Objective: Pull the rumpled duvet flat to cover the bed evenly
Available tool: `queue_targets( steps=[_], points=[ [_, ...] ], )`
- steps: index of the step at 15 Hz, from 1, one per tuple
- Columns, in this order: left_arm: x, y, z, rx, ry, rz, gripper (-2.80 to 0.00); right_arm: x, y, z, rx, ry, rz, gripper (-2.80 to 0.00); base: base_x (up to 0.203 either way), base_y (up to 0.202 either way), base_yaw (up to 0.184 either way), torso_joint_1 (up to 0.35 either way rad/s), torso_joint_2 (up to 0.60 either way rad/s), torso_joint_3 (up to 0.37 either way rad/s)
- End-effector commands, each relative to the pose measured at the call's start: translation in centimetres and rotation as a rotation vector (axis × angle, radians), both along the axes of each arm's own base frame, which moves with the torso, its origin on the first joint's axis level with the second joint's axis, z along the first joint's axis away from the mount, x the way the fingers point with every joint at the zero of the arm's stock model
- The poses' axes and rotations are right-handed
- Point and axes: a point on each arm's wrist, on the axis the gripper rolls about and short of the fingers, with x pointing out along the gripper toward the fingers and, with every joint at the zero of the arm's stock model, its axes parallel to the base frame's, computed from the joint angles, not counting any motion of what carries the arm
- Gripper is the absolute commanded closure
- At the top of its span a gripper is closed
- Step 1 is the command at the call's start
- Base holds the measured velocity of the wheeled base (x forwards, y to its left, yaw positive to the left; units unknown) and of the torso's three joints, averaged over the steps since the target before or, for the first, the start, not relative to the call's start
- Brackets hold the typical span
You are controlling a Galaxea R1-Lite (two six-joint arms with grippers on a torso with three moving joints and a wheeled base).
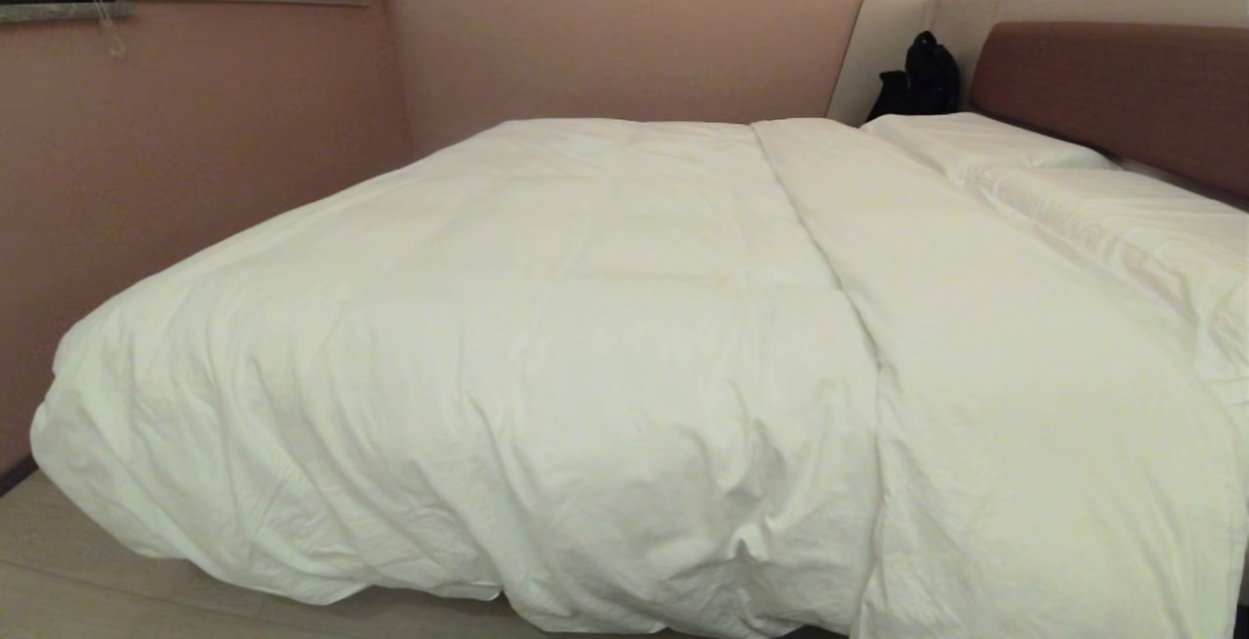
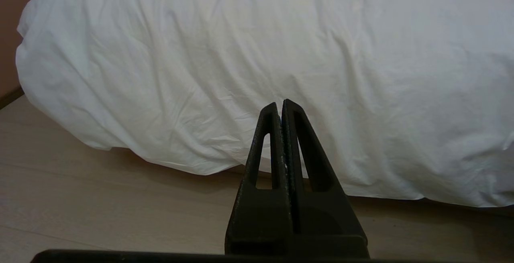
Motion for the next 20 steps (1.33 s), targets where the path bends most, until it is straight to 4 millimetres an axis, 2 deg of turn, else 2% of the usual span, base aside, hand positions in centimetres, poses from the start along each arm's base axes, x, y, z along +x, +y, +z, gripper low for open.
queue_targets(
  steps=[1, 3, 5, 9, 12, 20],
  points=[
    [0.0, 0.0, 0.0, 0.000, -0.001, 0.000, 0.00, -2.2, 0.7, -4.2, 0.229, 0.516, -0.008, 0.00, 0.000, 0.000, 0.000, 0.000, 0.00, 0.000],
    [0.0, 0.0, 0.0, 0.000, -0.001, 0.000, 0.00, -4.0, 1.0, -4.0, 0.180, 0.596, 0.006, 0.00, 0.000, 0.000, 0.000, 0.000, 0.00, 0.000],
    [0.0, 0.0, 0.0, 0.000, -0.001, 0.001, 0.00, -5.9, 1.2, -3.8, 0.106, 0.591, 0.019, 0.00, 0.000, 0.000, 0.000, 0.000, 0.00, 0.000],
    [0.0, 0.0, 0.0, 0.000, -0.001, 0.001, 0.00, -11.3, 1.8, -3.8, -0.096, 0.570, 0.075, 0.00, 0.000, 0.000, 0.000, 0.000, 0.00, 0.000],
    [0.0, 0.0, 0.0, 0.000, -0.001, 0.001, 0.00, -14.7, 2.3, -4.6, -0.148, 0.501, 0.136, 0.00, 0.000, 0.000, 0.000, 0.000, 0.00, 0.000],
    [0.0, 0.0, 0.0, 0.000, -0.001, 0.001, 0.00, -21.2, 3.2, -6.8, -0.265, 0.291, 0.222, 0.00, 0.000, 0.000, 0.000, 0.000, 0.00, 0.000]
  ],
)
